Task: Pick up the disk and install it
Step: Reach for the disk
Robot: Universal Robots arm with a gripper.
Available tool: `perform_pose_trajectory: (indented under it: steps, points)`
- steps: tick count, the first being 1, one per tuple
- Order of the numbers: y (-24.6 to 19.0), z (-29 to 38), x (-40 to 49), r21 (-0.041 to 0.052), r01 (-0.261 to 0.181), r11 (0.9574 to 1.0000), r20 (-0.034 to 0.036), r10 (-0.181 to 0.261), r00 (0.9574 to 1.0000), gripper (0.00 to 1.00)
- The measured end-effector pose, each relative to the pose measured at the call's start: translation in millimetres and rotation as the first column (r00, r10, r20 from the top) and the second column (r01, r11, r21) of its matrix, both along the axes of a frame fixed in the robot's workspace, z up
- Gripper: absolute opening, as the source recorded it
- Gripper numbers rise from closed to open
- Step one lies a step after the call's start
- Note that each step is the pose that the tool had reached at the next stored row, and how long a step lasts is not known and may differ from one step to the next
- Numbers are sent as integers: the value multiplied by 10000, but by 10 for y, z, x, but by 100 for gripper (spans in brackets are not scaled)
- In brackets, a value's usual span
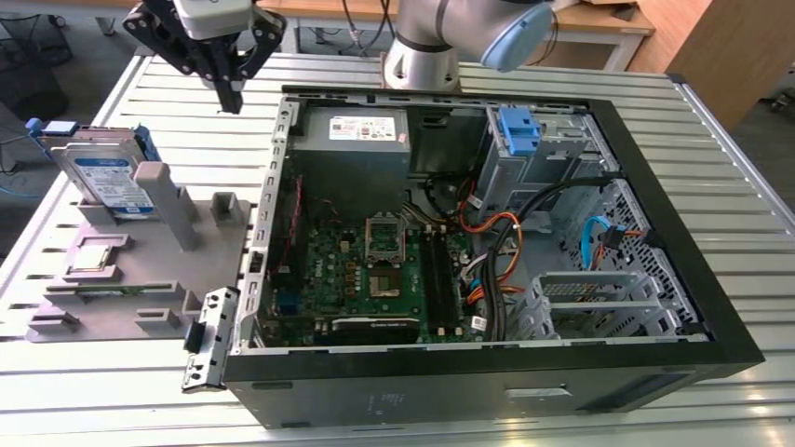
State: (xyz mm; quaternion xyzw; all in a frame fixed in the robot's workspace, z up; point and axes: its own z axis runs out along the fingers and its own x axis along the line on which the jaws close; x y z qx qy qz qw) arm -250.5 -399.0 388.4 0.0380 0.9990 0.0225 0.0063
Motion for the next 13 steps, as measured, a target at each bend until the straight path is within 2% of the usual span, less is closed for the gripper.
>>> perform_pose_trajectory:
  steps: [13]
  points:
    - [0, -6, -207, 0, 1, 10000, 0, -1, 10000, 11]
